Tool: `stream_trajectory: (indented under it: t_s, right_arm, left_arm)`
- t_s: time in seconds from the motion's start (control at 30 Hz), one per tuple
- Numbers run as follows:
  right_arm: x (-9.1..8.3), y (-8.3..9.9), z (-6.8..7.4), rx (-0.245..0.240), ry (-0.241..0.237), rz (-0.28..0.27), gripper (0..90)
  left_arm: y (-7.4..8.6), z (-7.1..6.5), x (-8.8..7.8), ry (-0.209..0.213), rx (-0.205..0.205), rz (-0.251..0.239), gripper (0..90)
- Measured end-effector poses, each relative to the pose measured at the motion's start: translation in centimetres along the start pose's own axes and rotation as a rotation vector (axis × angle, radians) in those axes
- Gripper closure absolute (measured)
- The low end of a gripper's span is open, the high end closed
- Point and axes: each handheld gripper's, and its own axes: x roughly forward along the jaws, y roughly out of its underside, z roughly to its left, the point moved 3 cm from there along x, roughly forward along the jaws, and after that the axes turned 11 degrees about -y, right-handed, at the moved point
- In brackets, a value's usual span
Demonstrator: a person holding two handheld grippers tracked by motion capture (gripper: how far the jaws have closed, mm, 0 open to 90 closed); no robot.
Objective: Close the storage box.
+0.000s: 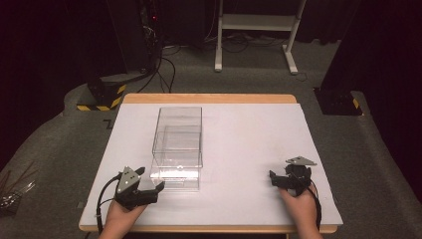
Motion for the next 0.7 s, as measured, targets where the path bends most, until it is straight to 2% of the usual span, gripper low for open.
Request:
stream_trajectory:
  t_s: [0.2, 0.33, 0.53, 0.7]
  right_arm:
    - [0.0, 0.0, 0.0, 0.000, 0.000, 0.000, 8.8]
    - [0.0, 0.0, 0.0, 0.000, 0.000, 0.000, 8.8]
    - [0.0, 0.0, 0.0, 0.000, 0.000, 0.000, 8.8]
    - [0.0, 0.0, 0.0, 0.000, 0.000, 0.000, 8.8]
  left_arm:
    - [0.0, 0.1, 0.2, -0.027, -0.003, 0.003, 12.8]
    - [-0.1, 0.4, 0.6, -0.024, -0.023, 0.014, 12.9]
    - [-0.3, 0.7, 1.1, -0.033, -0.013, 0.023, 12.9]
    - [-0.7, 0.8, 1.6, -0.045, -0.029, 0.026, 13.0]
